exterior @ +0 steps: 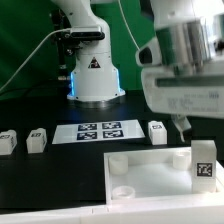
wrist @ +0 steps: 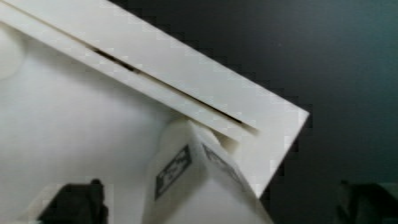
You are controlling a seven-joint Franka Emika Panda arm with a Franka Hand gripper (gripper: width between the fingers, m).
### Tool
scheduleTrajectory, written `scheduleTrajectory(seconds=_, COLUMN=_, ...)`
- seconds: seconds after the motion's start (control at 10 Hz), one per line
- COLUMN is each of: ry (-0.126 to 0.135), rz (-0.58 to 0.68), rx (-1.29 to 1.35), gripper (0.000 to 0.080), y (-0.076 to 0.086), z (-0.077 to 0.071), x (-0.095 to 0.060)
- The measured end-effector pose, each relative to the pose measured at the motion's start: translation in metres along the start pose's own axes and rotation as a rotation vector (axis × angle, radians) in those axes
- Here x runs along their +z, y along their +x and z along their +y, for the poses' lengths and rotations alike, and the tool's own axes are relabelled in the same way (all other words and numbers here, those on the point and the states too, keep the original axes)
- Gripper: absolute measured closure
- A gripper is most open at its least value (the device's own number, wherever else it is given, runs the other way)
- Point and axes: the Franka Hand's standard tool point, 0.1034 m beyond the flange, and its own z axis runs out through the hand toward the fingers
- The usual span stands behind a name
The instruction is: Assemble one leg
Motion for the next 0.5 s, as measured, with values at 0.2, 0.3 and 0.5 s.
scheduleTrajectory(seconds=0.2, ry=-0.001, rz=0.0, rx=-0.001, gripper=0.015, y=-0.0007, z=0.0003, x=0.001)
scheduleTrajectory(seconds=0.3, ry=-0.001, rz=0.0, rx=-0.001, gripper=0.015, y=-0.0007, z=0.0001, x=0.0009)
scheduleTrajectory(seconds=0.5, ry=-0.001, rz=0.0, rx=-0.001, gripper=0.015, y=-0.0006, z=0.0003, x=0.0012)
